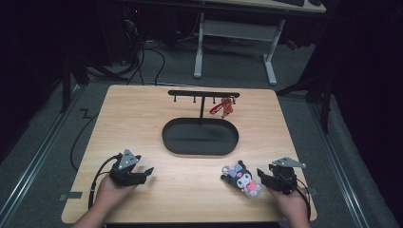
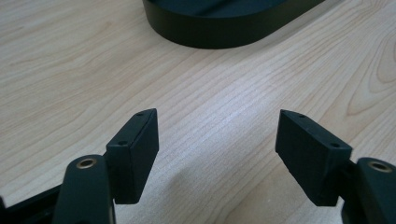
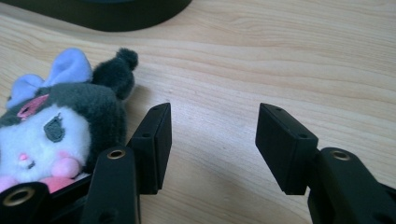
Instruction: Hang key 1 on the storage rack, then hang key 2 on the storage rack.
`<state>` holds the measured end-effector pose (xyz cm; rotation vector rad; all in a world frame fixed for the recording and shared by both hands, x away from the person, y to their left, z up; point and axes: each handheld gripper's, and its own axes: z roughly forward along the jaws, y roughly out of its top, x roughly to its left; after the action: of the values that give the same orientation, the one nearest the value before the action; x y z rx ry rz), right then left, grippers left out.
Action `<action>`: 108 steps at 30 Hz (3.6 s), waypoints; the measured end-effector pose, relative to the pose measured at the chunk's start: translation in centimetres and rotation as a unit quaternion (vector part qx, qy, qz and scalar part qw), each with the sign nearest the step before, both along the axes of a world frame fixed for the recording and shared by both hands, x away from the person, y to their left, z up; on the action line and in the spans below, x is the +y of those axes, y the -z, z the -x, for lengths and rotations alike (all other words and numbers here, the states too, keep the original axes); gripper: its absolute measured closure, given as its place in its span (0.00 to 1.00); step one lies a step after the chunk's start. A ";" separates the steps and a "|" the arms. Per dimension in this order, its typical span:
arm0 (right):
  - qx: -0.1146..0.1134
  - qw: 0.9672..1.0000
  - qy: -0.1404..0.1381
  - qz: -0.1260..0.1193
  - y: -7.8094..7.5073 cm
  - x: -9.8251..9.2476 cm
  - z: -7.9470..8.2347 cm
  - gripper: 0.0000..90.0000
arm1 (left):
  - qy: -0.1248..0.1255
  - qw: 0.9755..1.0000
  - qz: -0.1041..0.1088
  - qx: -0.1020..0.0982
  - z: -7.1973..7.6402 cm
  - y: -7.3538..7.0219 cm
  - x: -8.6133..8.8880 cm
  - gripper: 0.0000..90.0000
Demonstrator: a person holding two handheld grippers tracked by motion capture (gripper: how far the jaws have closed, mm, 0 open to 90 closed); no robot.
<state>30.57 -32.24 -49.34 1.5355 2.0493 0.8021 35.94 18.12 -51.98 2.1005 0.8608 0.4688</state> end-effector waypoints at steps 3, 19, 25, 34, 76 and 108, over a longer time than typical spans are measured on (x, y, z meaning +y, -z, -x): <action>0.024 1.000 -0.004 0.011 -0.5 0.1 -0.6 0.49 | -0.002 1.000 0.004 -0.002 -0.1 -0.1 0.0 0.34; 0.124 0.987 -0.048 0.087 -1.2 0.9 -2.7 0.45 | 0.009 1.000 0.001 -0.004 0.3 0.0 -0.4 0.34; 0.151 0.981 -0.070 0.103 -2.7 1.7 -2.7 0.43 | 0.009 1.000 0.007 -0.006 0.5 -0.2 -0.2 0.34; 0.196 0.972 -0.100 0.077 -5.7 3.5 -2.2 0.26 | 0.020 1.000 0.001 -0.014 0.9 -0.5 -0.4 0.34; 0.309 0.931 -0.161 0.111 -6.2 8.7 -5.1 0.54 | 0.031 0.999 0.008 -0.010 0.9 -0.4 -0.1 0.34; 0.290 0.945 -0.139 0.061 -17.4 13.4 -14.5 0.55 | 0.033 0.999 0.008 -0.009 0.8 -0.4 0.2 0.35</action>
<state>45.04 -18.86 -31.99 1.5589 2.7267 0.3144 35.16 18.34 -51.58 2.1007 0.7796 0.4428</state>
